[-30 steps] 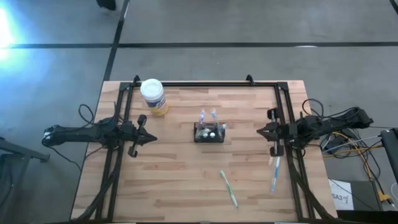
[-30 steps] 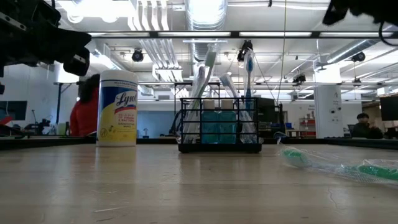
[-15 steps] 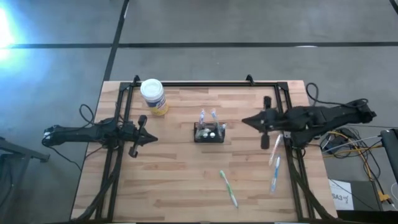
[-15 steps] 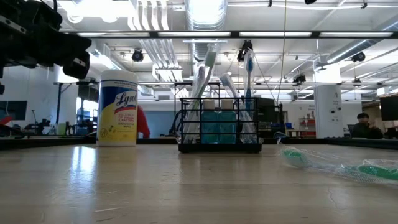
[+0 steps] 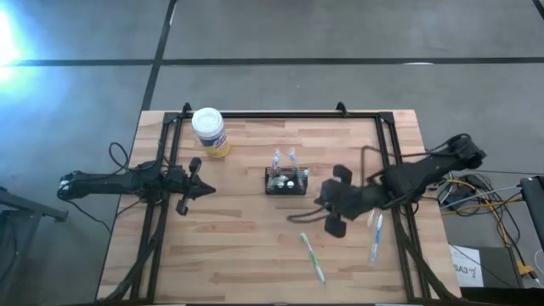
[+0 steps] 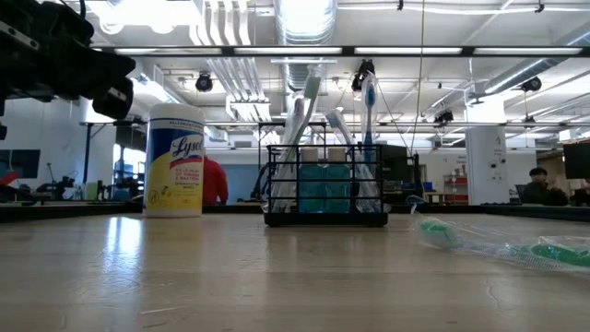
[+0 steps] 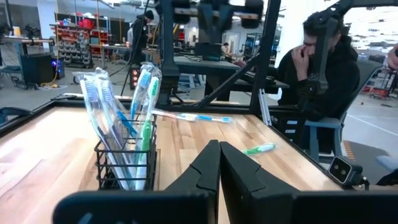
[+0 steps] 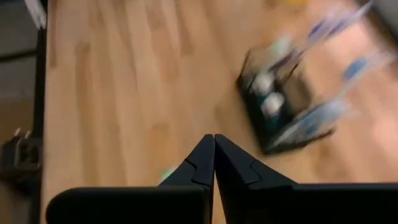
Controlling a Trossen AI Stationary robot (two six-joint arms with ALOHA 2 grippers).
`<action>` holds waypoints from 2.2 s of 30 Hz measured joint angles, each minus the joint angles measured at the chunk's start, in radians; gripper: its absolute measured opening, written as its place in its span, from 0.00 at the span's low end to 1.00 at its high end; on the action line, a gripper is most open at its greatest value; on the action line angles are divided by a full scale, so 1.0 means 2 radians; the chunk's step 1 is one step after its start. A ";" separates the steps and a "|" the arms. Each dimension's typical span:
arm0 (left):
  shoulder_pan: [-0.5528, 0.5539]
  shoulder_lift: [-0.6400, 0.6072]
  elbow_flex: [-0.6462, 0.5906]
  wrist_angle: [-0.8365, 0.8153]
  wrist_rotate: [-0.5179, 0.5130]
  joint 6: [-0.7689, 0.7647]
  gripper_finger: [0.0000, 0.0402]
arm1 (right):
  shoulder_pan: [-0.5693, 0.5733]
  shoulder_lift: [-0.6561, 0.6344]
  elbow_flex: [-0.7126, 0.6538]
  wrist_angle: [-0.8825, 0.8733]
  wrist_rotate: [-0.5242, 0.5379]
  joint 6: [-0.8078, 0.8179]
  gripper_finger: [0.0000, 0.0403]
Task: Pick & Place toothbrushing station
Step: Put the green toothbrush into the wire organizer
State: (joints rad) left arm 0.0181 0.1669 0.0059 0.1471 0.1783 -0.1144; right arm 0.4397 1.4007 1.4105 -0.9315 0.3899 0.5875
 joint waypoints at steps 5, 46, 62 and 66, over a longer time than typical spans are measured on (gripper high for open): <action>0.000 0.000 0.000 0.000 0.000 -0.010 0.03 | 0.017 0.058 0.038 -0.035 -0.069 0.066 0.11; 0.000 0.000 0.001 -0.015 0.004 -0.031 0.03 | 0.052 0.333 0.052 0.002 -0.184 0.300 0.61; 0.000 0.000 0.001 -0.018 0.004 -0.032 0.03 | 0.050 0.385 0.054 0.002 -0.206 0.266 0.52; 0.000 0.000 0.001 -0.018 0.004 -0.032 0.03 | 0.050 0.382 0.057 0.003 -0.206 0.238 0.41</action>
State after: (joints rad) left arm 0.0181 0.1670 0.0071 0.1116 0.1867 -0.1791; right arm 0.5396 2.1638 1.5238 -0.9262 -0.0227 1.0626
